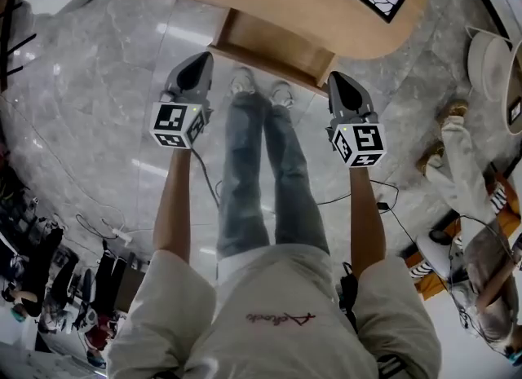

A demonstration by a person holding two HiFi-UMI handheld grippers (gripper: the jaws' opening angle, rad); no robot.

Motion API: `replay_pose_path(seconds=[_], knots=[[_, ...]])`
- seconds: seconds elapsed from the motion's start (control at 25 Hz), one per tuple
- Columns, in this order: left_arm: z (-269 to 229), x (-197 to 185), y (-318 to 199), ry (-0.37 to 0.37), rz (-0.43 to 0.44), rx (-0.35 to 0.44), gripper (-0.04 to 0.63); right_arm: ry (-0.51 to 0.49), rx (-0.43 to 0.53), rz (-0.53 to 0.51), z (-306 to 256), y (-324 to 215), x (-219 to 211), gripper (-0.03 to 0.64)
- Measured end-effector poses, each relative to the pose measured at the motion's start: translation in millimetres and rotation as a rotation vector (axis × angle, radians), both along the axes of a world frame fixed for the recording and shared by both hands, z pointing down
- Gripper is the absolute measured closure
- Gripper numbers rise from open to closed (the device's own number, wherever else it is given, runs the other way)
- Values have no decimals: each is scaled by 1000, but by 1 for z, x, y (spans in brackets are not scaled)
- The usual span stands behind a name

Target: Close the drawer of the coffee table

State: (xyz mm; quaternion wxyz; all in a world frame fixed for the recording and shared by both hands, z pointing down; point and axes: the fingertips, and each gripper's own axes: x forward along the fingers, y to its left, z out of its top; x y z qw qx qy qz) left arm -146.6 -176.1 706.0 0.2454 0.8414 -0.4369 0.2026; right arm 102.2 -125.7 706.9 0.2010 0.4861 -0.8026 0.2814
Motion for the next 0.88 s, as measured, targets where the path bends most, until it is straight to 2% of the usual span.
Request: replay_pose_path(seconds=[0.24, 0.64, 0.88], knots=[[50, 0, 6, -2, 14, -32, 595, 12, -67, 26, 50, 27, 8, 612], [117, -22, 19, -30, 12, -63, 595, 29, -155, 76, 124, 68, 11, 612], [141, -31, 25, -26, -2, -83, 595, -12, -189, 136, 144, 81, 12, 612]])
